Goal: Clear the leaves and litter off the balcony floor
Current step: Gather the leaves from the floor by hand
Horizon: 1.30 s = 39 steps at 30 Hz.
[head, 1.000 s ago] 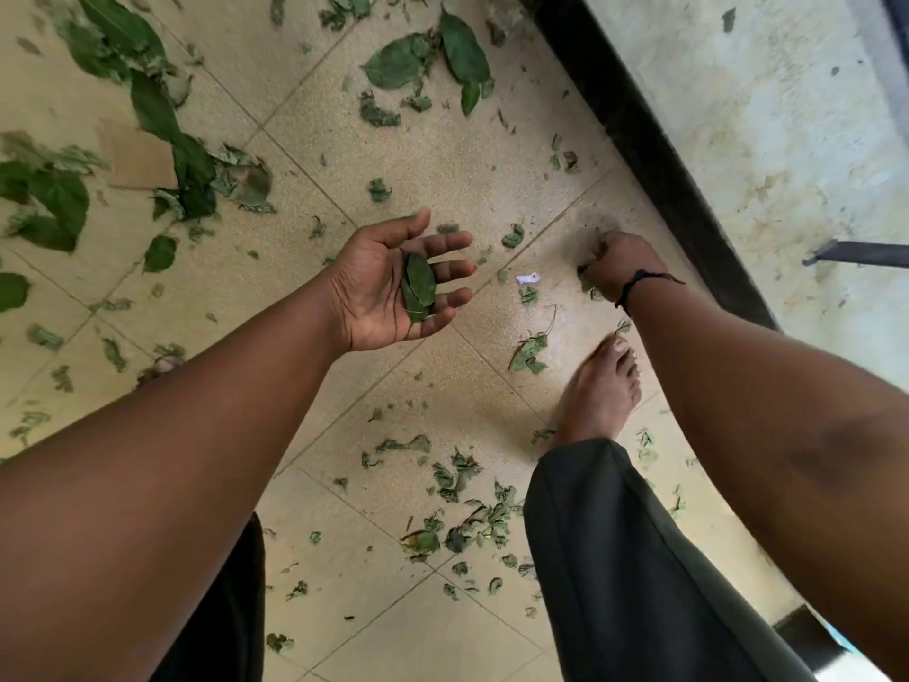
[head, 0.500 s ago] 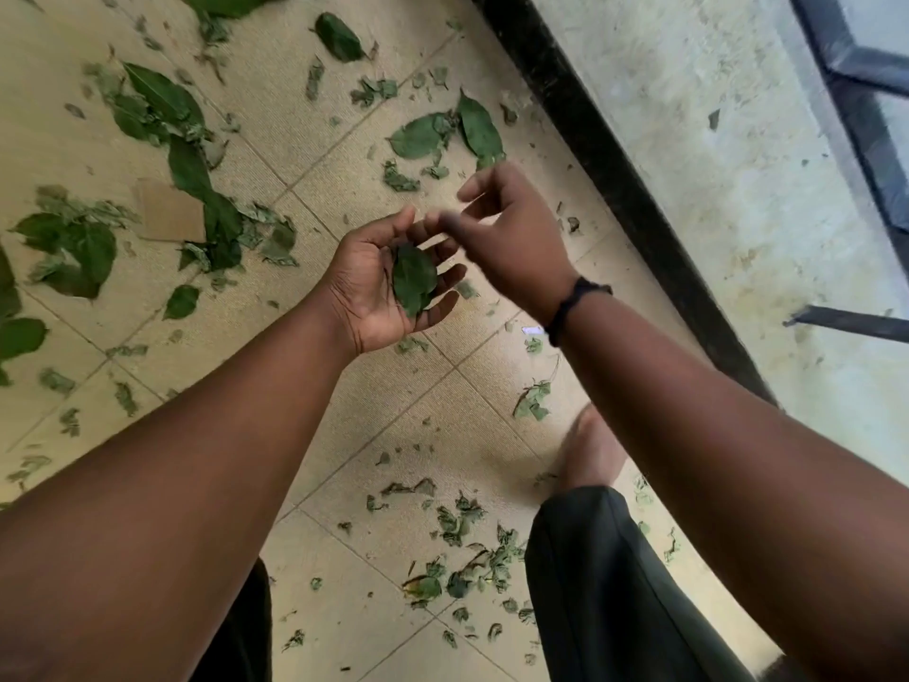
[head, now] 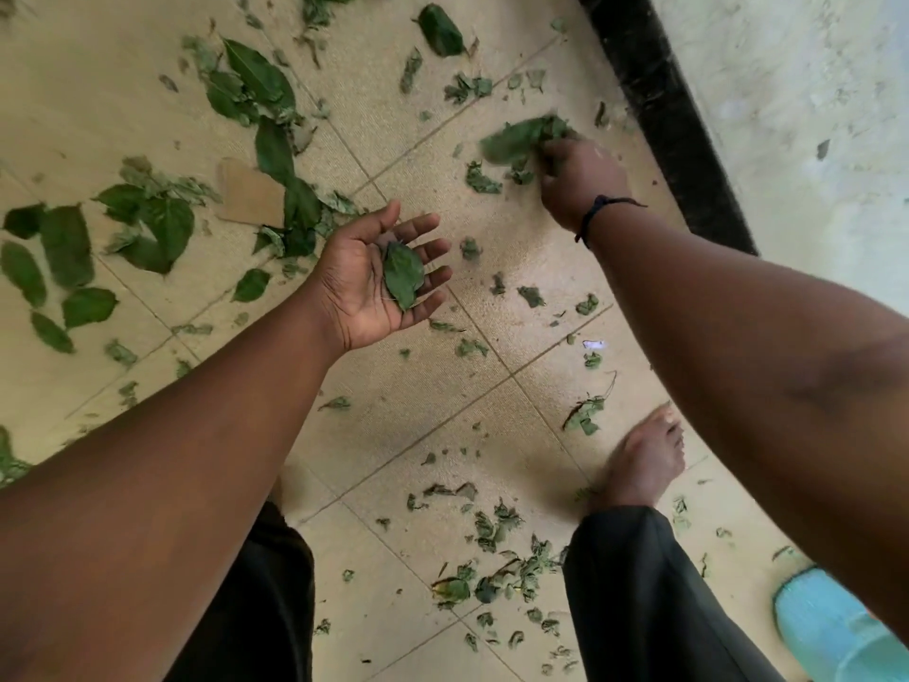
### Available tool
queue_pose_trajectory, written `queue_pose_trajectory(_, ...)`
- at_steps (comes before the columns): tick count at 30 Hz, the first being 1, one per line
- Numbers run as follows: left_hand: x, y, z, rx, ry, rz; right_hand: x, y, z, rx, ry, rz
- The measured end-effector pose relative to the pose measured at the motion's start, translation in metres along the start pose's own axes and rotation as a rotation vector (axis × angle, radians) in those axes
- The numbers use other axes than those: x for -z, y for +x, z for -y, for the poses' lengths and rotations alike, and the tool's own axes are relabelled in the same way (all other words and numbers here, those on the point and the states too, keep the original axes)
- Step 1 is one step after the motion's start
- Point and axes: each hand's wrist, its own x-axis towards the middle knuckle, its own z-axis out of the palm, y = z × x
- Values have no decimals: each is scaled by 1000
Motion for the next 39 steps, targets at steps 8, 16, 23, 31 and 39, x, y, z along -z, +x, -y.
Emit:
queue_pose_trajectory(8,11,-14,-2,-51,-93,-59,4,-76,39,-95,434,-162)
queue_pose_trajectory(16,17,-48,-4,-67,-342,-54,16,-175,138,-183,993,424)
queue_pose_trajectory(23,78,-121,-21,-43,-489,59,16,-211,218,-100,549,211)
queue_pose_trajectory(31,132,-149,-24,-177,-553,-9,-1,-165,221,5,257,231)
queue_pose_trajectory(39,95,-103,1,-158,-674,-138,24,-75,116,-68,-419,378)
